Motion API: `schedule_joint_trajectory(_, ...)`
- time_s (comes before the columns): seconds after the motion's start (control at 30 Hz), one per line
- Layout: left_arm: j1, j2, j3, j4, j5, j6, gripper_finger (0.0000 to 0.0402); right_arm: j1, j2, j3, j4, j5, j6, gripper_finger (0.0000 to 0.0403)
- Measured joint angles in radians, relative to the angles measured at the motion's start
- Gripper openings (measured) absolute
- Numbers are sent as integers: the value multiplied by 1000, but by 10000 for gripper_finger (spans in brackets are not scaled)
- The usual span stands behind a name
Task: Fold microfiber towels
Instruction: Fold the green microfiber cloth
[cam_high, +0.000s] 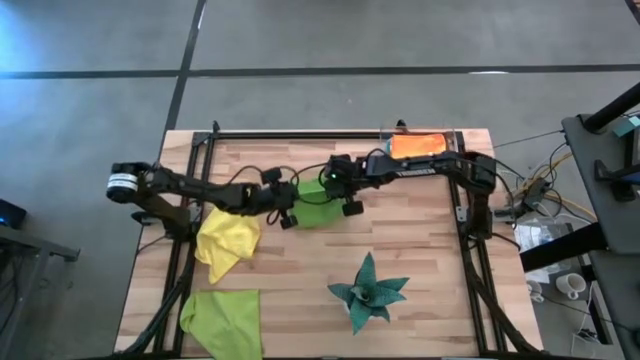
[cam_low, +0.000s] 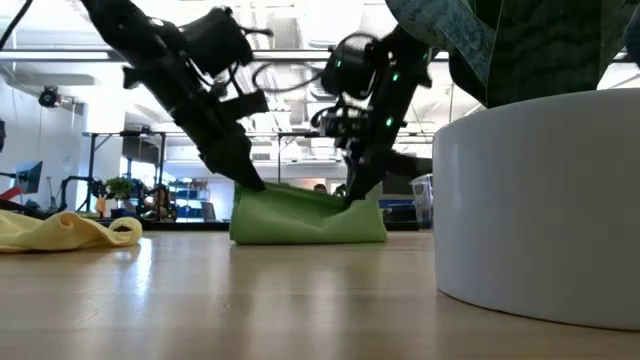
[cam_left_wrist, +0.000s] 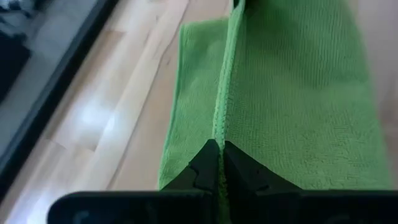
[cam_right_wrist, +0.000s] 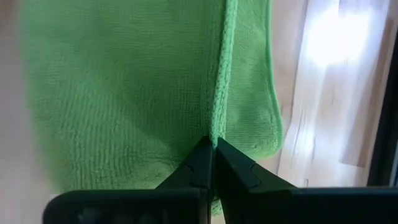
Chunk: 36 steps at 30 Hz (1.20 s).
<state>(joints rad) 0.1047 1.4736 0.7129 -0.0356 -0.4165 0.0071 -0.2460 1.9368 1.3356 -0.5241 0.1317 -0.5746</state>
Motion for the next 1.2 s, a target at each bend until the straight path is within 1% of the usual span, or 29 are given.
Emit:
schedule_joint_trajectory(0.13,70,47,0,12,91,26,0,-36,60,40,13,0,-15,9)
schedule_joint_trajectory(0.23,86,92,0,27,113,34,0,-46,97,69,9,0,-35,9)
schedule_joint_trajectory(0.37,89,128,4,25,113,35,0,-49,115,100,0,1,-57,9)
schedule_joint_trajectory(0.53,91,117,4,22,111,35,0,-50,111,112,1,4,-79,9)
schedule_joint_trajectory(0.63,92,98,5,26,85,41,0,-50,108,112,3,9,-91,9)
schedule_joint_trajectory(0.77,93,97,5,26,44,56,0,-55,110,111,31,50,-98,12)
schedule_joint_trajectory(0.87,93,106,4,27,24,54,1,-62,110,111,61,64,-95,30)
schedule_joint_trajectory(0.97,93,107,3,27,-7,54,17,-66,110,111,67,65,-94,59)
schedule_joint_trajectory(1.13,92,98,12,28,-51,80,69,-65,110,111,60,63,-97,113)
schedule_joint_trajectory(1.2,92,88,14,25,-114,91,93,-64,107,111,56,65,-97,132)
